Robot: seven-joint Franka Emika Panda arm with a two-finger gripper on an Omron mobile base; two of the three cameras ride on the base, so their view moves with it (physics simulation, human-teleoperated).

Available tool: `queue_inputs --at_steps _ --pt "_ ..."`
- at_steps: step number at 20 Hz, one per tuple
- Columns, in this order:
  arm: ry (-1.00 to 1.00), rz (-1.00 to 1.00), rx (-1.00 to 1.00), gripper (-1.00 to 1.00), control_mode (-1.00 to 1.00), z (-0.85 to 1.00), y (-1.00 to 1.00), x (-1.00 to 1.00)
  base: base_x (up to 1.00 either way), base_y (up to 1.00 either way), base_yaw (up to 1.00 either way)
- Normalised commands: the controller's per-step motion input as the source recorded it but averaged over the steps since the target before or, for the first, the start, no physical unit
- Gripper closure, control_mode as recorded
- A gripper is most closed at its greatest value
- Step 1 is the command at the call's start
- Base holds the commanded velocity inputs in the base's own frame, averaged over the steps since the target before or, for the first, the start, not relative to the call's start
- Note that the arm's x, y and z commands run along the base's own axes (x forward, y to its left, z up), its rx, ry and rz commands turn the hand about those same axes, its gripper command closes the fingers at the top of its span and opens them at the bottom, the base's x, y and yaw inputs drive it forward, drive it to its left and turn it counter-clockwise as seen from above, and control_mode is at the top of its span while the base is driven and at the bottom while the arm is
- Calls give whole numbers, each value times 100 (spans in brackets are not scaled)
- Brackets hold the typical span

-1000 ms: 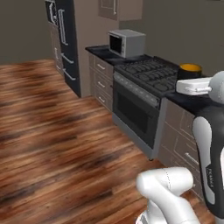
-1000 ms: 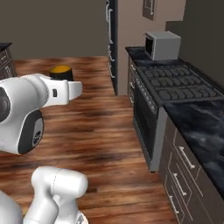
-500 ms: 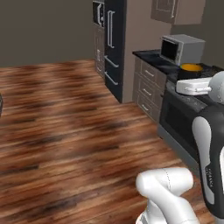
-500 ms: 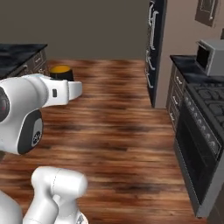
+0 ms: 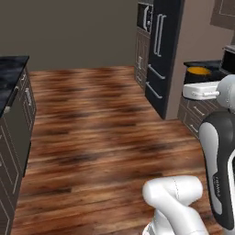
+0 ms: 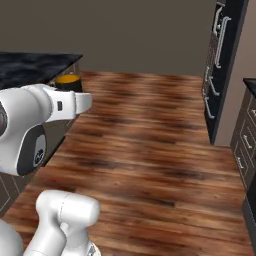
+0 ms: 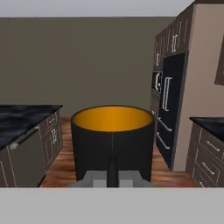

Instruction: There is a tray on the dining counter. Grab the cup, mug, and pitcher and place them on the tray. The pitcher may be placed next to the tray if it cannot fit the tray.

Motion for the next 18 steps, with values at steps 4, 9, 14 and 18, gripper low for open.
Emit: queue_inputs --at_steps 4,9,14,18 --pt "0 0 0 100 100 0 0 0 100 3 19" --pt "0 0 0 100 100 0 0 0 100 0 13" --pt "0 0 0 100 100 0 0 0 100 0 4" --pt "0 0 0 100 100 0 0 0 100 0 0"
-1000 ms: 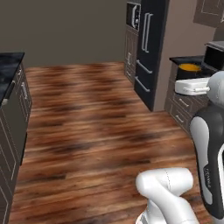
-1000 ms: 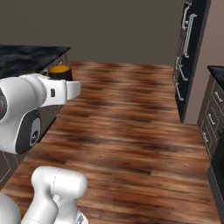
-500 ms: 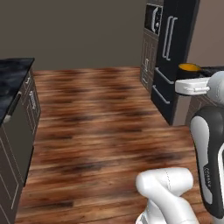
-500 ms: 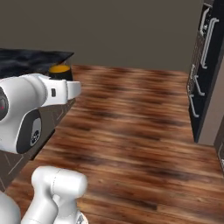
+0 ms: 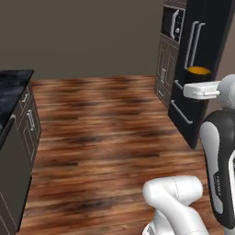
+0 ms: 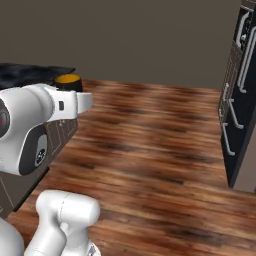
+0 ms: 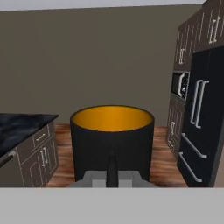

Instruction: There is a tray on the dining counter. Grab the cup, mug, and pitcher and place them on the tray. The pitcher may be placed next to the tray if it cannot fit the tray.

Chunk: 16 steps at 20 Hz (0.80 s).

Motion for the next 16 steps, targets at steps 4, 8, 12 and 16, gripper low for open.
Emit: queue_inputs --at_steps 4,8,12,16 --pt "0 0 0 100 100 0 0 0 100 0 0" --pt "0 0 0 100 100 0 0 0 100 0 0" --pt "0 0 0 100 100 0 0 0 100 0 0" --pt "0 0 0 100 100 0 0 0 100 0 0"
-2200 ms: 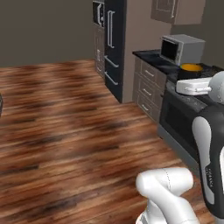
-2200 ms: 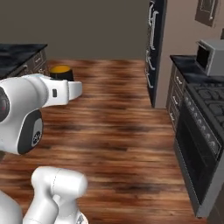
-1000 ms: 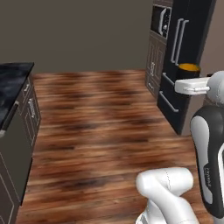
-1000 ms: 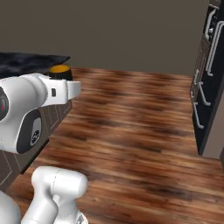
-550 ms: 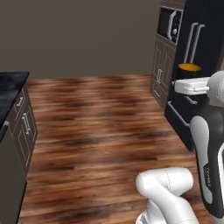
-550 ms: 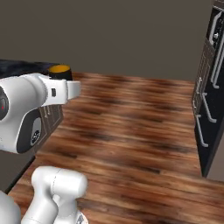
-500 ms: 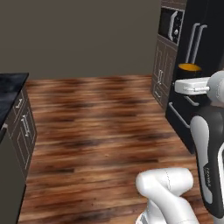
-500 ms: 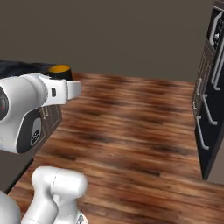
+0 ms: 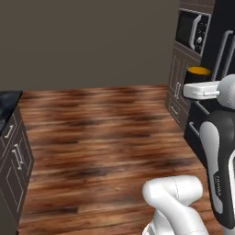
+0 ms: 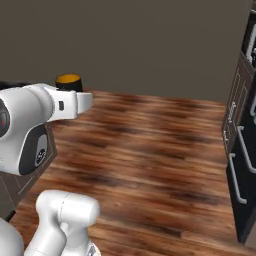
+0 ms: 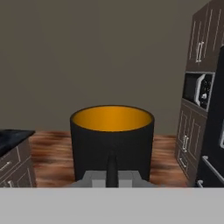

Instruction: There is a tray on the dining counter. Grab the cup, mug, and pitcher and place them on the tray. The pitcher may be placed next to the tray if it cannot fit the tray.

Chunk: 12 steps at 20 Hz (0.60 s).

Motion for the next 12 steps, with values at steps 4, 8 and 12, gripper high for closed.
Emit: queue_inputs --at_steps 4,8,12 --pt "0 0 0 100 100 0 0 0 100 0 0" --pt "0 0 0 100 100 0 0 0 100 0 0" --pt "0 0 0 100 100 0 0 0 100 0 0"
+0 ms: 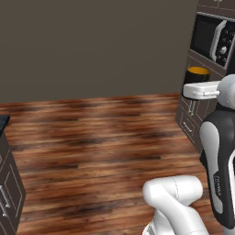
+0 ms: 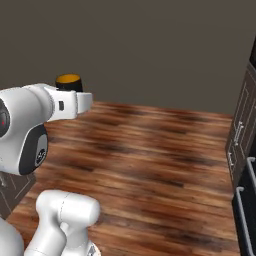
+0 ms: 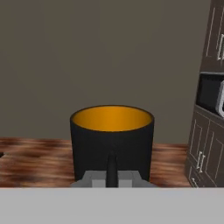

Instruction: There is a tray on the dining counter. Grab the cup, mug, and pitcher and place them on the tray. The pitcher may be placed next to the tray if it cannot fit the tray.

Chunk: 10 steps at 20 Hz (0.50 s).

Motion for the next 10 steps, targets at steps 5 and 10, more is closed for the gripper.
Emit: queue_inputs --at_steps 5,10 --pt "0 0 0 100 100 0 0 0 100 0 1" --pt "0 0 0 100 100 0 0 0 100 0 6"
